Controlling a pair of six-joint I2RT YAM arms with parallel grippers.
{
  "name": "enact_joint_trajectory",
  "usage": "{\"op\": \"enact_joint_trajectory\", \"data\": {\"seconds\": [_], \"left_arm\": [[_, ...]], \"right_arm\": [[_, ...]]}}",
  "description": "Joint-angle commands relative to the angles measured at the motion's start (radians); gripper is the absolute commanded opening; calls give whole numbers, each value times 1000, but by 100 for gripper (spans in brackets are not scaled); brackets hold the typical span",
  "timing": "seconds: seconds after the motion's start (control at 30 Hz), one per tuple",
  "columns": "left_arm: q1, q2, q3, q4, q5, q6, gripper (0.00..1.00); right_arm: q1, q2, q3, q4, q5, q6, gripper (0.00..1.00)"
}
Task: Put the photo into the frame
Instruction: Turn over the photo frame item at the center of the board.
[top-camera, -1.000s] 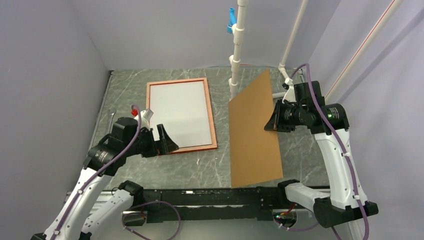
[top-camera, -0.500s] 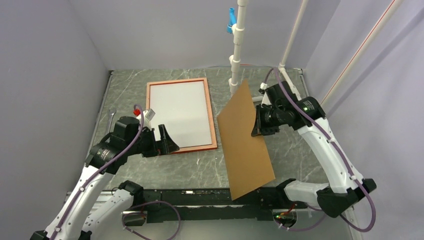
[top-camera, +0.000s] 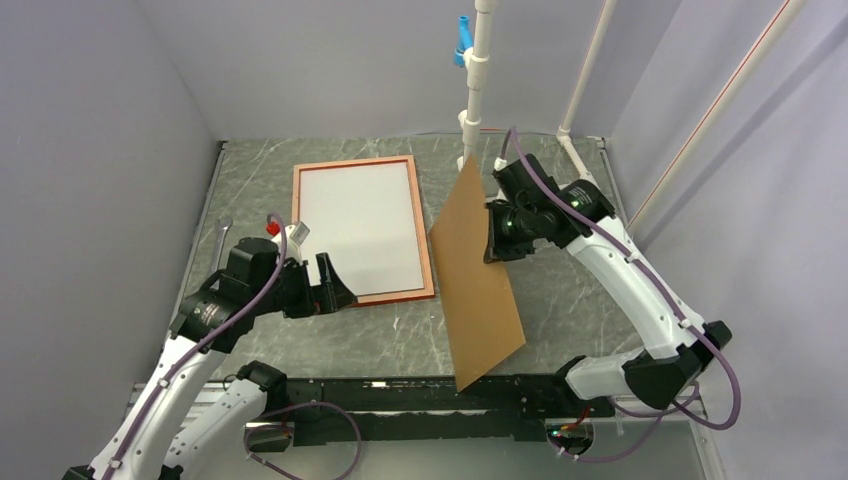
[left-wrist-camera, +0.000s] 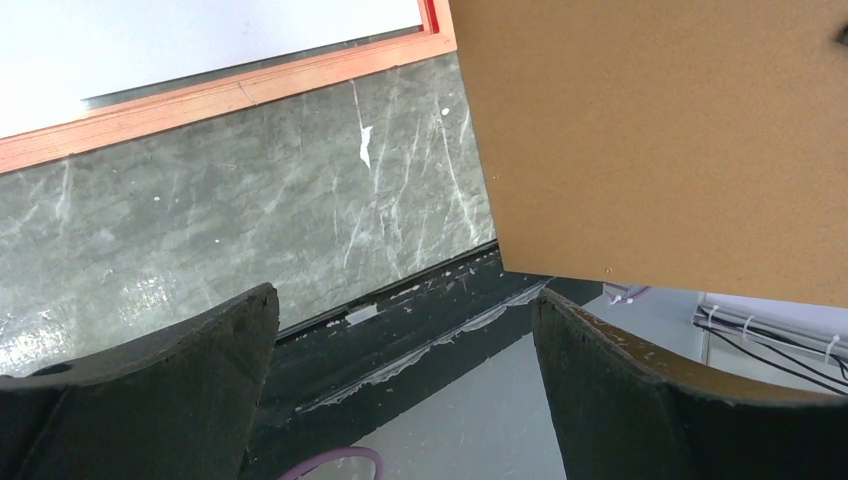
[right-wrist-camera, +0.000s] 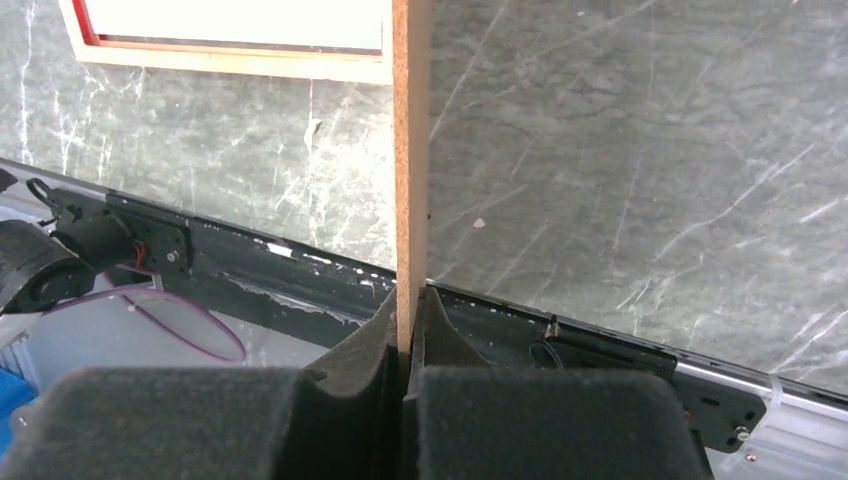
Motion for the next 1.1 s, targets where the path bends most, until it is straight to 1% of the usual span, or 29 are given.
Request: {"op": "enact_joint_trajectory", "data": {"seconds": [0.0,0.2,0.23,0.33,0.43,0.5,0.63,0.83,0.93,1.07], "left_arm": [[2,-13,-10,21,11,13,99],[2,-19,-20,23,15,6,100],[2,-21,-21,24,17,6,99],[2,-25,-23,27,19,3,99],[2,-27,-23,52,49,-10,99],[2,-26,-23,91,81,-27,99],[2,-6,0,189,151,-79,99],[2,53,35,387,257,-168,99],[2,85,54,455,278,-211,99],[1,129,68,554,318,-262,99]], "right_arm": [[50,47,69,88,29,51,0],[91,97,119,82,43,69,0],[96,100,123,83,44,71,2],[107,98,127,109,30,76,22],[118,80,126,148,-6,86,44],[124,70,123,173,-25,91,53],[127,39,112,218,-72,102,66],[129,-16,69,328,-174,132,78],[129,-28,59,352,-193,139,80],[130,-49,7,428,-273,157,80]]}}
